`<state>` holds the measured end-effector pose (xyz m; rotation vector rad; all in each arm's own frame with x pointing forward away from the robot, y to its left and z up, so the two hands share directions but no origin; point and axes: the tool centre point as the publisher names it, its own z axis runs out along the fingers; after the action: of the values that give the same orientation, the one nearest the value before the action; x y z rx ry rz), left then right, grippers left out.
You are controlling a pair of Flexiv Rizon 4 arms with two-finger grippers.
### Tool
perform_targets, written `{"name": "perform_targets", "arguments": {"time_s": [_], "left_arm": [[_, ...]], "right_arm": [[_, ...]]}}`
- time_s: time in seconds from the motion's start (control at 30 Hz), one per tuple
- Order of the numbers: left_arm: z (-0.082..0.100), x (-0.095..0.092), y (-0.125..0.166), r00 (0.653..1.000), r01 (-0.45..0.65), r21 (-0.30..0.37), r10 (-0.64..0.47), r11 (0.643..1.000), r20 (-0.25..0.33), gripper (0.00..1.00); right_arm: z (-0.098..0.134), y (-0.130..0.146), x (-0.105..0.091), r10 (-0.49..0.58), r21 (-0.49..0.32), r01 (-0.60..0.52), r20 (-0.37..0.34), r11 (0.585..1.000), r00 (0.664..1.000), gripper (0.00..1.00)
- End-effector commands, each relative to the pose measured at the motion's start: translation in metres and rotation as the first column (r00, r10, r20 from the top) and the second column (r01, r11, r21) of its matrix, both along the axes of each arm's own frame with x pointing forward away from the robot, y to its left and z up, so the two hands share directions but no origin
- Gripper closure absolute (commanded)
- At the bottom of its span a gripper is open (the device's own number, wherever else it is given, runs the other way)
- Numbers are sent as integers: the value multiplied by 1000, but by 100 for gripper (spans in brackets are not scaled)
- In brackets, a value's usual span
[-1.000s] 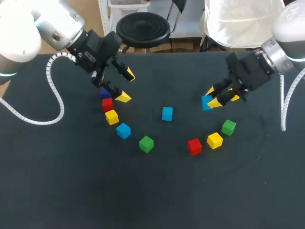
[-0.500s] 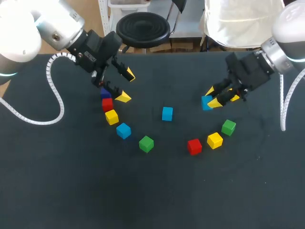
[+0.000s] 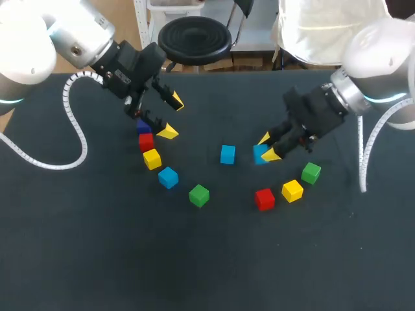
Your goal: Place the blue cubes, place green cubes on the blue cubes, place the yellow cubes on the green cubes, then place the red cubes on the yellow cubes, and place purple cube on the red cubes.
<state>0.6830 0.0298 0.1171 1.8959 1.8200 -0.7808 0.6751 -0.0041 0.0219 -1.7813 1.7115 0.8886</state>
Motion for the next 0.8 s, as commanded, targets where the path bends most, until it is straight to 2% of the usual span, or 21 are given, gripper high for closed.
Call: {"name": "perform_targets", "arguments": {"time_s": [0.03, 0.13, 0.3, 0.63, 0.8], "left_arm": [[0, 1, 0, 1000, 2, 3, -2, 1000, -2, 0], [0, 1, 0, 1000, 2, 3, -2, 1000, -2, 0], [0, 1, 0, 1000, 2, 3, -2, 1000, -2, 0], [0, 1, 0, 1000, 2, 3, -2, 1000, -2, 0], [0, 1, 0, 1000, 2, 3, -2, 1000, -2, 0]], "right_arm": [[-8, 8, 14, 20, 12, -20, 6, 1000, 1000, 100], [-8, 11, 18, 13, 15, -13, 40, 1000, 999, 100], [-13, 14, 26, 2, 28, -3, 17, 1000, 1000, 100], [-19, 18, 15, -33, 35, 34, -8, 999, 999, 100], [-25, 19, 17, -18, 34, 19, -27, 999, 999, 100]]}}
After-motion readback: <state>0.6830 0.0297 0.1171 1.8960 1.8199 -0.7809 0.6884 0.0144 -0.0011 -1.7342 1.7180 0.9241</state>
